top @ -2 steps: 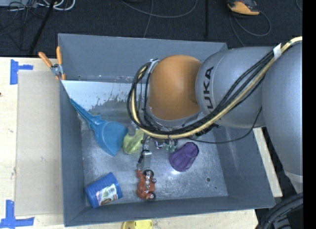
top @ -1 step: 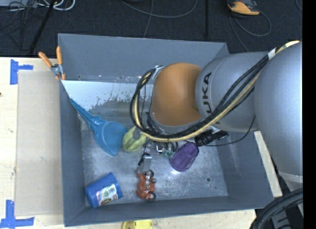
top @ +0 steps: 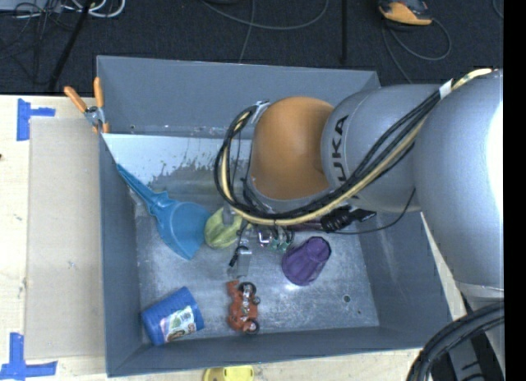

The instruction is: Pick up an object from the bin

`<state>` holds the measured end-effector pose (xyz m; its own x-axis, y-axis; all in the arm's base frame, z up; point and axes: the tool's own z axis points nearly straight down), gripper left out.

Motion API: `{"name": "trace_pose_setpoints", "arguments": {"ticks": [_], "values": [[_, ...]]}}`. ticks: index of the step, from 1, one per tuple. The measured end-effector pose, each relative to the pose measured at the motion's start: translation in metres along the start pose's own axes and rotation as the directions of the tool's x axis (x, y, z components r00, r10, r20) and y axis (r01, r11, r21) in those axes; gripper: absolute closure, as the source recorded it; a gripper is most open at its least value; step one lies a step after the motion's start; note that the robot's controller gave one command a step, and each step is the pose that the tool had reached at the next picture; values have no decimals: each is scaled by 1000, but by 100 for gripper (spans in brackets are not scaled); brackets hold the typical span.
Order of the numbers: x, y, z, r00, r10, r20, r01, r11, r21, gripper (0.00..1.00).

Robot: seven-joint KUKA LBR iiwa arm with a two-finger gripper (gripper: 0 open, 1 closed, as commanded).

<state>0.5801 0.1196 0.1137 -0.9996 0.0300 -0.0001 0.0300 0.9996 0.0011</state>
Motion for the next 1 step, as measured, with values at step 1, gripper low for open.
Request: {"name": "trace_pose_setpoints", "arguments": {"ticks": [1], "values": [[-12,-24,7,999,51,7,-51,999,-3,0]]}}
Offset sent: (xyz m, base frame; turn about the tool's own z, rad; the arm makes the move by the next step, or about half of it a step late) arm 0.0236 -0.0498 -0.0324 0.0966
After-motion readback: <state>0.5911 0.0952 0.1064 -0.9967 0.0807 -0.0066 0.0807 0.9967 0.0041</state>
